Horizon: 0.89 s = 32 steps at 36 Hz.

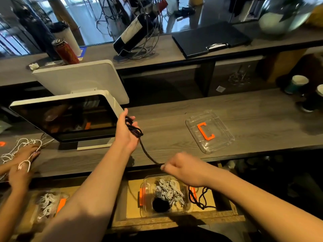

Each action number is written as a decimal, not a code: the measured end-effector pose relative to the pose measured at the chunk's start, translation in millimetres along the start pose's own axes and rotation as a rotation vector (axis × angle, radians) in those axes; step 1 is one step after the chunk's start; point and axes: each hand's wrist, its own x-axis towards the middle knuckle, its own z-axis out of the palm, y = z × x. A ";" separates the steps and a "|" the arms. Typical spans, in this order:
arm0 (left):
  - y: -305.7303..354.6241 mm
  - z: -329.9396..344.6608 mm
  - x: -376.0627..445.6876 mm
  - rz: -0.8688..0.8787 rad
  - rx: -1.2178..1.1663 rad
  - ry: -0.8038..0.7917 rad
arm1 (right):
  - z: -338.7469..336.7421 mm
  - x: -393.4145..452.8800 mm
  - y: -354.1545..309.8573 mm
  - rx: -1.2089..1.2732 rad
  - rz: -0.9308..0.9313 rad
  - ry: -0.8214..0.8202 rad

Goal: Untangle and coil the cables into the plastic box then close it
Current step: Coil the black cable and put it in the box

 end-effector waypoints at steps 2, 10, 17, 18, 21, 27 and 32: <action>-5.2 6.3 -1.3 0.042 0.277 0.006 | -1.3 -2.8 -13.2 -0.145 -0.096 -0.035; -26.1 33.9 -47.4 -0.091 0.778 -0.429 | -44.9 12.1 -45.9 -0.370 -0.272 0.282; -49.0 19.9 -57.2 -0.232 0.740 -0.790 | -83.8 34.9 -8.6 -0.096 -0.254 0.695; -47.4 19.3 -58.9 -0.263 0.728 -0.863 | -86.8 37.0 -2.9 -0.092 -0.235 0.719; -39.1 20.6 -66.2 -0.085 0.991 -1.050 | -88.5 39.3 8.7 -0.100 -0.191 0.751; -20.3 9.8 -67.4 0.026 1.020 -0.912 | -82.3 36.6 22.2 0.008 -0.112 0.815; -5.2 7.7 -60.9 0.009 0.589 -0.538 | -62.5 39.2 27.5 0.069 -0.064 0.671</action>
